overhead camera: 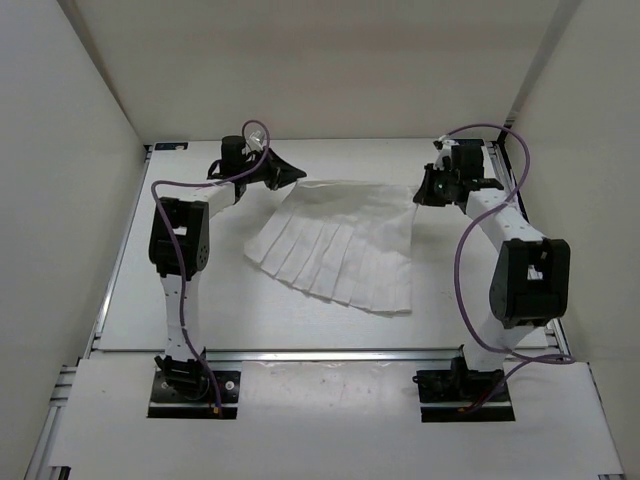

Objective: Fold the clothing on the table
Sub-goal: Fold the skirt

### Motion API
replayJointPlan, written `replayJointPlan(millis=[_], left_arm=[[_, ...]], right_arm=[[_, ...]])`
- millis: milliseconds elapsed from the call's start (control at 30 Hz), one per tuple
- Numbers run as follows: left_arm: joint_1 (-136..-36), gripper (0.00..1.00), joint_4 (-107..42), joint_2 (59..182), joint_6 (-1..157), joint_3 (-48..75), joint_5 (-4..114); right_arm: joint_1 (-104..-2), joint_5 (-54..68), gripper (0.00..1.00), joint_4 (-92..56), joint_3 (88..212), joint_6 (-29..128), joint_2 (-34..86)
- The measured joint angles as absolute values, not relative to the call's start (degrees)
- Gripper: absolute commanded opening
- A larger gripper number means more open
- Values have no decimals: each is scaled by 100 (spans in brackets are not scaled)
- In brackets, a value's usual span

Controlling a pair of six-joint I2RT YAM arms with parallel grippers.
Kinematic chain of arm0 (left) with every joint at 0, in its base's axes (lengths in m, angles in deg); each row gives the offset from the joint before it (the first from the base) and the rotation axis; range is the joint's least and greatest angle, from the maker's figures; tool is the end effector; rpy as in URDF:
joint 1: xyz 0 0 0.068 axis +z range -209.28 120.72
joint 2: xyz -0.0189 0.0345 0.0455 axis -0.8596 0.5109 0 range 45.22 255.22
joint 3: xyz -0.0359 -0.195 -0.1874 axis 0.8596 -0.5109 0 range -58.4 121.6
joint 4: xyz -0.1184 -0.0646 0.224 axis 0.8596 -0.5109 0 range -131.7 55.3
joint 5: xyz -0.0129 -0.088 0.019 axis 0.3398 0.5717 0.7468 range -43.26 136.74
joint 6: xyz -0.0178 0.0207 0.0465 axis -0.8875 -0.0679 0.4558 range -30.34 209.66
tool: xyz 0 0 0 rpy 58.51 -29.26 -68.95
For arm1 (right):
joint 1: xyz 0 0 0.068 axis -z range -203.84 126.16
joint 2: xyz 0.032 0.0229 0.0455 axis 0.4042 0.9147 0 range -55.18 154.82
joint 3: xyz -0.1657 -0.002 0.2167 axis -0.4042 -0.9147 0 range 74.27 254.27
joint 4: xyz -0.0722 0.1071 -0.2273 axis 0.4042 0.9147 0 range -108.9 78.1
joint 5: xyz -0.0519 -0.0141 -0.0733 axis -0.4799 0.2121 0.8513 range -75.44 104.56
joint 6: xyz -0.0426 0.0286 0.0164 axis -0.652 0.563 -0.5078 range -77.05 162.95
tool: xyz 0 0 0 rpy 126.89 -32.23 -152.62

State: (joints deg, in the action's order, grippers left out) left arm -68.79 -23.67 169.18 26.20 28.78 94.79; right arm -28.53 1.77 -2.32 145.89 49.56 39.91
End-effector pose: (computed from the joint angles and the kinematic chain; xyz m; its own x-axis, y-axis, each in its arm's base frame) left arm 0.4767 -0.1068 0.1913 -0.8814 -0.4586 -0.1134 -0.0387 0.3093 -0.9502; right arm 0.3733 0.0385 0.2640 -0.6658 0.0581 -0.7439 -0.1731 0.9577 0.2297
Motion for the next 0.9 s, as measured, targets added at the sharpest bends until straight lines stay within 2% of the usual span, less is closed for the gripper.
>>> replayJointPlan(millis=[133,300,500,667,900], left_arm=[[-6890,0,-2422,17500,2517,3481,9475],[-6864,0,-2424,17401,2552,3077,9496],[-6569,0,-2461,16313,2797,1542,9494],[-6241,0,-2802,15371,3278,985,9494],[-6326,0,-4037,14499,4287,441,9346]], right_arm=[[-2807,183,0,-239,14927,4954,4463],[-2953,207,0,-112,14927,4925,4373],[-3596,190,0,216,14394,4847,3267],[-4280,-22,1,544,13644,4919,2196],[-4534,-280,0,1245,12814,5159,1927]])
